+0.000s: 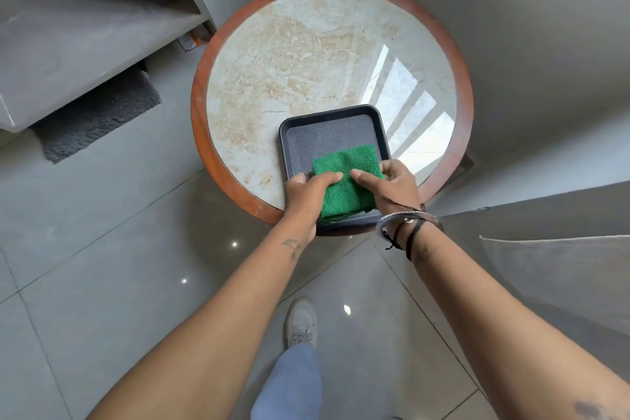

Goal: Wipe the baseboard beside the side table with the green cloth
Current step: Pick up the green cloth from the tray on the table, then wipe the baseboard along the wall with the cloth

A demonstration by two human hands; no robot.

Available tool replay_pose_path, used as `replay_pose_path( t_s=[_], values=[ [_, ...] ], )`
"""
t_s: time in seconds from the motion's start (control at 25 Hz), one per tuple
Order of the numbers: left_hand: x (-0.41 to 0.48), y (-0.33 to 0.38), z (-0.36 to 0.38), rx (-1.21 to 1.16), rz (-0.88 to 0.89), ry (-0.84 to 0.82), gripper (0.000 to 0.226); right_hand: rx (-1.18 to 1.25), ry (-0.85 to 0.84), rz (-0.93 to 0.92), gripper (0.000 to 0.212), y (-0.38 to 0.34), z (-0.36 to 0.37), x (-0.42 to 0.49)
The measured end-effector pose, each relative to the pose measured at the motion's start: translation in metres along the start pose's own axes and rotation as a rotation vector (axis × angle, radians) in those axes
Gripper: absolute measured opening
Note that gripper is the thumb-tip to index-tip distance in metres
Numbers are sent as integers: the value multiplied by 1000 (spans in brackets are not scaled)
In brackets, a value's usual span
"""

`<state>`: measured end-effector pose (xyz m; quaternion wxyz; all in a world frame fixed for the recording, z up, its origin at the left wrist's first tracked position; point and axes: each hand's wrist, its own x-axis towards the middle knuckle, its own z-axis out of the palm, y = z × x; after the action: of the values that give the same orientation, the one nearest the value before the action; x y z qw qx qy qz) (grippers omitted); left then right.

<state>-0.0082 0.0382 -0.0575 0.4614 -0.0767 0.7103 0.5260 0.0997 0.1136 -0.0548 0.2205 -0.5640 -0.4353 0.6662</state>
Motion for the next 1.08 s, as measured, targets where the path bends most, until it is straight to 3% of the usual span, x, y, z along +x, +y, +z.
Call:
replay_pose_path(
  t_s=[0.12,0.24,0.4,0.56,0.64,0.72,0.8,0.92,1.08],
  values=[
    [-36,2,-8,-217,35,-191,41,244,-160,20,32,-16,-20,-27],
    [-72,-20,-7,-415,-80,-413,33,271,-241,80,41,-7,-47,-52],
    [-115,-85,-1,-434,-171,-435,37,151,-241,126,50,32,-102,-91],
    [-142,-206,28,-426,-232,-231,38,-362,-195,-16,47,98,-179,-117],
    [-137,-268,50,-429,-213,-72,33,-871,-211,-248,52,140,-215,-112],
    [-121,-320,73,-342,-195,150,14,-1397,-217,-600,65,181,-248,-100],
    [-96,-363,99,-209,-161,278,5,-1707,-190,-751,78,208,-274,-89],
    [-38,-418,138,-22,-134,351,13,-1873,-85,-803,87,229,-304,-44],
    [41,-475,198,60,-12,411,27,-2040,180,-1024,77,242,-342,15]
  ],
)
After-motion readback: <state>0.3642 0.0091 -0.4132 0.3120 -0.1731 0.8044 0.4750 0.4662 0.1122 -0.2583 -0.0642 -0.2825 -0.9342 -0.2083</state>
